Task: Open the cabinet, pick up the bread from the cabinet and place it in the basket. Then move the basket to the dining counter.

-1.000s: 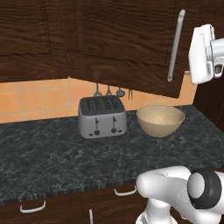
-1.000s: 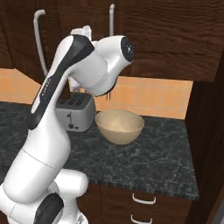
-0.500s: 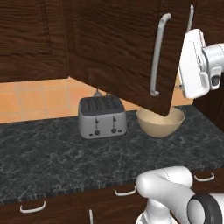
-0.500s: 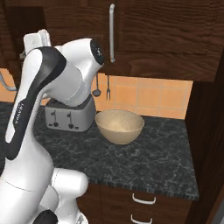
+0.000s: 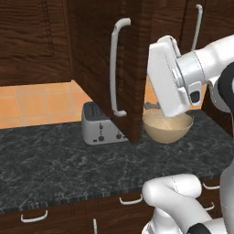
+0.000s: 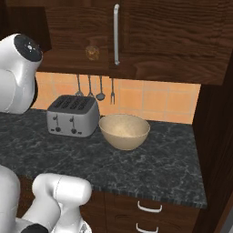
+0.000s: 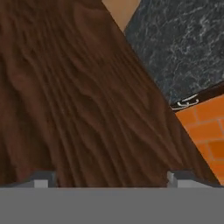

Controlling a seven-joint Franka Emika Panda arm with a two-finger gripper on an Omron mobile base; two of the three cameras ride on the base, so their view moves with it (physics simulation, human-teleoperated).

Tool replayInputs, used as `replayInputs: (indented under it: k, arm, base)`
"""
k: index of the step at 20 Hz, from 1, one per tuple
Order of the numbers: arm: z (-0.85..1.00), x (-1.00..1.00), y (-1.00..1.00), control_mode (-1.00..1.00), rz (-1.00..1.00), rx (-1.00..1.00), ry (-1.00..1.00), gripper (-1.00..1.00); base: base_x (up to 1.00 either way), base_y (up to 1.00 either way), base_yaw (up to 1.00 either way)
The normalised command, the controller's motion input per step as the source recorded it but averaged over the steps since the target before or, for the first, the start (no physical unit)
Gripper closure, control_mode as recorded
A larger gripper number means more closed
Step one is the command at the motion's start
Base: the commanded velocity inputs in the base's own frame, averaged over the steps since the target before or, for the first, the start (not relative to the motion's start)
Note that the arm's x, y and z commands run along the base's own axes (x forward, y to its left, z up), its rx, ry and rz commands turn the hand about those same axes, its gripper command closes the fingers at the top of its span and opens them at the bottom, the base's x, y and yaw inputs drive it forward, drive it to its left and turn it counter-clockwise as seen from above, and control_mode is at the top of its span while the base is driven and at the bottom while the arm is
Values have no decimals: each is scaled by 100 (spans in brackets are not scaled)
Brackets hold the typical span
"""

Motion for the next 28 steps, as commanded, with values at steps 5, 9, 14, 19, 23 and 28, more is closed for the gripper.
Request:
replayInputs:
  k: [5, 9, 14, 19, 23, 28]
  arm:
    - [0, 32, 43, -100, -7, -13, -9, -100]
    - [-7, 39, 13, -100, -12, -13, -7, -100]
    - [-24, 63, 37, -100, -18, -16, -5, -100]
    - [0, 21, -95, -100, -9, -1, 0, -100]
    - [0, 17, -100, -100, -10, -1, -4, -100]
    - [0, -12, -100, -100, 0, -13, -30, -100]
  base:
    - [0, 0, 0]
    - [0, 0, 0]
    - [0, 0, 0]
    - [0, 0, 0]
    - [0, 0, 0]
    - [0, 0, 0]
